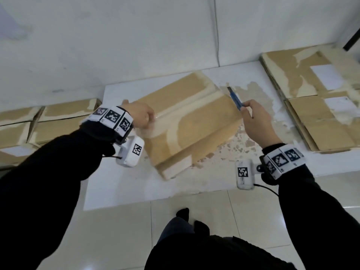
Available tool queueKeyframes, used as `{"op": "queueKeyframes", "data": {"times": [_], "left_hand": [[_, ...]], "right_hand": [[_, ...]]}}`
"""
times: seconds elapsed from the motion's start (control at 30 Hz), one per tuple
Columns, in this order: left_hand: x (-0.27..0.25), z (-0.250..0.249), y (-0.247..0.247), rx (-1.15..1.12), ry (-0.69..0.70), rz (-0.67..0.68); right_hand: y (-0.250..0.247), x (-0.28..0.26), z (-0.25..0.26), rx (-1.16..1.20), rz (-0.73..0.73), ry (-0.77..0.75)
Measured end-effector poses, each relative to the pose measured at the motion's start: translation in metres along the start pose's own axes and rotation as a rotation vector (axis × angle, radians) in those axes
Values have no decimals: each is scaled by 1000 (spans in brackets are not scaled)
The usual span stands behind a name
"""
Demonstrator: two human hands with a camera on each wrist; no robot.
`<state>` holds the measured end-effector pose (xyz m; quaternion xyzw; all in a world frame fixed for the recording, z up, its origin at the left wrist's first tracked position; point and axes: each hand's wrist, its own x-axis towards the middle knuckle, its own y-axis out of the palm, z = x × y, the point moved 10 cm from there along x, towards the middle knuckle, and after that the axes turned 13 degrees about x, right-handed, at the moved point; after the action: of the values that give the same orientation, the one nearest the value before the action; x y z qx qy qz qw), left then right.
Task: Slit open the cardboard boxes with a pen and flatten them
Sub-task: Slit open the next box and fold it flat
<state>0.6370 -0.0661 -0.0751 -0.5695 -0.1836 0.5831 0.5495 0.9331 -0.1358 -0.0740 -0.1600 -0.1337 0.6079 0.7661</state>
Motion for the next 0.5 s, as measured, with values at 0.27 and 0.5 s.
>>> {"op": "queueKeyframes", "data": {"times": [0.27,0.5], "left_hand": [[19,-5,-18,-96,-79,-170],[25,-99,-13,-165,244,-126]], "right_hand": [[57,-37,-32,290,47,203],[86,-73,-43,593,149,346]]}}
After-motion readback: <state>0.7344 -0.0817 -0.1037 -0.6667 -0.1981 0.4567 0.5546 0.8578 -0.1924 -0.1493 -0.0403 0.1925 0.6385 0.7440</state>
